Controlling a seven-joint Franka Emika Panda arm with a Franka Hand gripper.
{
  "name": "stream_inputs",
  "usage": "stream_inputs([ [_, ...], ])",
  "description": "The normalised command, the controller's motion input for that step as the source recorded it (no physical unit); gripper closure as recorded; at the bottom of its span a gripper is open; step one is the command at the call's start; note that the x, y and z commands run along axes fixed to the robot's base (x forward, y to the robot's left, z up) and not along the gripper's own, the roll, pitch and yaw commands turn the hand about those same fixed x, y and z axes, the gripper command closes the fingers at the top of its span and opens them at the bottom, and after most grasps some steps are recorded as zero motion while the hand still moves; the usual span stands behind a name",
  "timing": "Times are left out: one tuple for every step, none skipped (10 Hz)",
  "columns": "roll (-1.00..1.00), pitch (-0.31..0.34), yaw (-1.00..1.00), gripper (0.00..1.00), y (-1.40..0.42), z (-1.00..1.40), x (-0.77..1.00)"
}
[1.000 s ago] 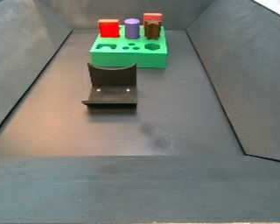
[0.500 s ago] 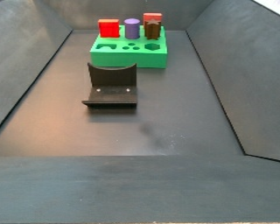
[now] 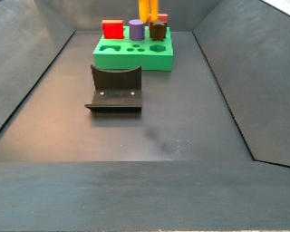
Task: Pick up the 3 prong object. Move up. Move to above the board. Insert the 3 prong object.
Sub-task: Insert the 3 prong object.
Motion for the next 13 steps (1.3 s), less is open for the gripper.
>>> stream_inputs([
  [-0.07,-0.04,-0.81,1.0,0.17,-0.32,0.4],
  [-0.07,-0.029,-0.79,1.0,0.19,-0.31,0.43],
  [-0.07,-0.03,-0.78,1.0,0.19,-0.32,0.43],
  [-0.08,-0.057,-0.8,1.0,0.17,-0.33,0.37],
  [-0.07,-0.113,-0.72,1.0,0.21,-0.31,0.23],
  [0.0,-0.067,-0.63,1.0,0.23,-0.28,0.12],
  [0.0,-0.053,-0.43,1.0,0.16,-0.23,0.0],
  [0.0,-0.103,-0.11,1.0,0.0,-0.17,-0.04],
  [0.02,-0.077,0.07,1.0,-0.04,-0.2,-0.11],
  [0.07,-0.076,0.21,1.0,0.0,-0.29,0.0],
  [0.11,-0.037,0.35,1.0,0.0,-0.33,0.0],
  [0.18,0.0,0.35,1.0,0.0,-0.26,0.0],
  [0.12,0.0,0.27,1.0,0.0,-0.16,0.01],
])
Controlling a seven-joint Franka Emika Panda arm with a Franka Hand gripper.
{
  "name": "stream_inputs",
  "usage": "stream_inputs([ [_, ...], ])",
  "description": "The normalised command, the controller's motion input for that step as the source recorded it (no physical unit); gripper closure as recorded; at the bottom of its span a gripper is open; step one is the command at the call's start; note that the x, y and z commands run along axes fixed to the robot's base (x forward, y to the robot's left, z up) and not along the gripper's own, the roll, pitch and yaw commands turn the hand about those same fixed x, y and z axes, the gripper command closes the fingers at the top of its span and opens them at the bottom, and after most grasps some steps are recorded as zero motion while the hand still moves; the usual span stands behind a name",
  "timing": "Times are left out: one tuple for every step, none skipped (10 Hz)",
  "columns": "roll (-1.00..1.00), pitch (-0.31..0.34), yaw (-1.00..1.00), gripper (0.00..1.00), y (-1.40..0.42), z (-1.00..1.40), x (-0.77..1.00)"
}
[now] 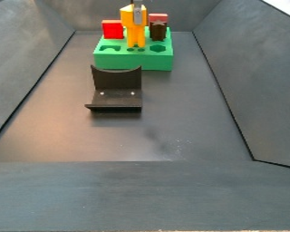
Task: Pick up the 3 prong object. Move up. Move to above the board. Insert the 3 prong object.
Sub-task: Insert the 3 prong object.
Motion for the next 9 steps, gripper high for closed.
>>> stream_inputs([
  [0.09,0.0,0.21,1.0,0.0,-0.13,0.0],
  [0.06,0.0,0.13,1.0,0.0,-0.13,0.0],
  [0.02,0.0,0.02,1.0,0.0,-0.13,0.06],
  [0.02,0.0,0.0,1.0,0.0,-0.15,0.09],
  [0.01,0.006,0.0,1.0,0.0,-0.14,0.14],
  [0.02,0.027,0.0,1.0,0.0,-0.13,0.18],
  [0.01,0.02,-0.02,1.0,0.0,-0.15,0.15],
  [0.02,0.019,-0.06,1.0,0.0,-0.16,0.12],
  [0.02,0.0,-0.07,1.0,0.0,-0.21,0.05],
])
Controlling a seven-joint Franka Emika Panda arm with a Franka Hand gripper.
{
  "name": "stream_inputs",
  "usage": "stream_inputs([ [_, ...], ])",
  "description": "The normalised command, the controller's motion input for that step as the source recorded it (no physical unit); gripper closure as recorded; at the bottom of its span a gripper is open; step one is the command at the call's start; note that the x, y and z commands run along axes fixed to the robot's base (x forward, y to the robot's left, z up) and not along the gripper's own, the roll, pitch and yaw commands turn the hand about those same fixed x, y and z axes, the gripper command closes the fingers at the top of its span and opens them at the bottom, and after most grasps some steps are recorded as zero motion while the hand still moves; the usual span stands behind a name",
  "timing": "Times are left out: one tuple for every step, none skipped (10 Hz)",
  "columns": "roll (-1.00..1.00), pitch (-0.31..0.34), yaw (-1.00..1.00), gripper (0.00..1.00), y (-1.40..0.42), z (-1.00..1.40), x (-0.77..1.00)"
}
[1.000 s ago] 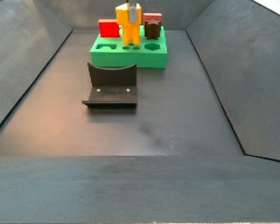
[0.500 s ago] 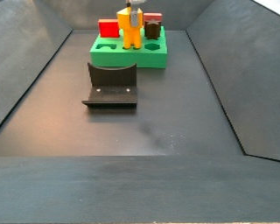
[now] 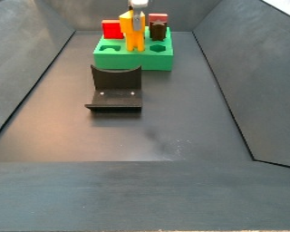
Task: Pick up the 3 prong object. Move up. Move to above the board. Insert the 3 prong object.
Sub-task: Insert the 3 prong object.
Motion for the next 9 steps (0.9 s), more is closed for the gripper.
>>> stream_inputs([
  [0.05,0.0,-0.07,1.0,0.0,-0.31,0.0],
  [0.12,-0.02,-0.04,1.0,-0.19,-0.32,-0.07],
  [0.18,-0.026,-0.04,1.0,-0.22,-0.39,-0.08],
  [0.23,0.0,-0.03,1.0,-0.25,-0.4,0.0],
  [0.24,0.0,-0.01,1.0,-0.21,-0.43,0.0],
  [0.25,0.0,0.0,1.0,-0.19,-0.53,0.0],
  [0.06,-0.05,0.0,1.0,-0.03,-0.46,0.0],
  [-0.08,-0.107,-0.02,1.0,0.0,-0.11,0.0],
  [0.0,0.0,0.0,1.0,0.01,0.0,0.0],
])
